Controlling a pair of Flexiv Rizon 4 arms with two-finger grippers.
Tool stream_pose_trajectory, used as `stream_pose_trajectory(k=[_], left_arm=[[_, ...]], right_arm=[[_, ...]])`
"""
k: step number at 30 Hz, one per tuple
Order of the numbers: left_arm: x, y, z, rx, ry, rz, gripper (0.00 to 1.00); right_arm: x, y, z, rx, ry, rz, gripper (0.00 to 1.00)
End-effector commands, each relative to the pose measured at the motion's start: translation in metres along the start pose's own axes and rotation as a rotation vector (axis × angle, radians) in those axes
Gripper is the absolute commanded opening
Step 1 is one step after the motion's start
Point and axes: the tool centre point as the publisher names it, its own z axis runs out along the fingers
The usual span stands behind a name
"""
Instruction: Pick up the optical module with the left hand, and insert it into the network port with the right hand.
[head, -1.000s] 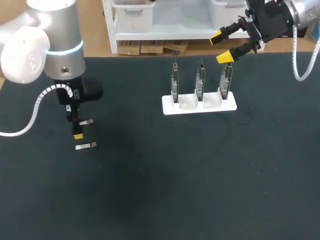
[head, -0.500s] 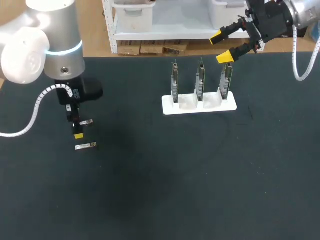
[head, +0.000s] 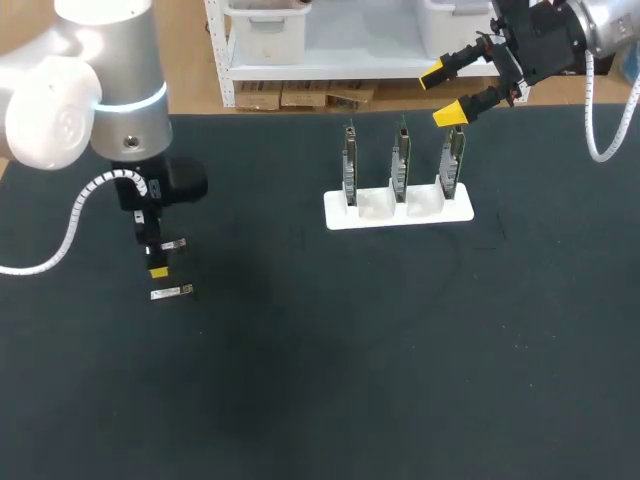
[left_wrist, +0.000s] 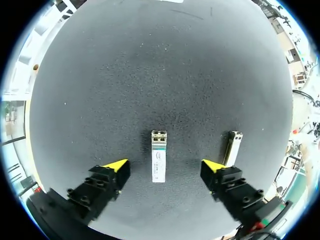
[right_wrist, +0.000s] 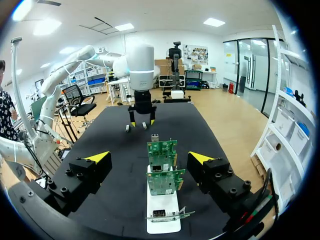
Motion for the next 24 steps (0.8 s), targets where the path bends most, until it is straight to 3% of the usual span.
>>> stream_pose_trajectory(k=[1,24], left_arm=[[-0.0010,0.0021,0.0029,0.005,0.006,-0.001,0.00],[-0.0022,-0.0015,-0.0001,0.011,-0.016,-0.030,0.00]], right_arm=[[-0.0001,0.0020,0.0000,0.005,0.001,-0.001,1.00],[-0.0001,0.0020,0.0000,0.005,0.001,-0.001,1.00]])
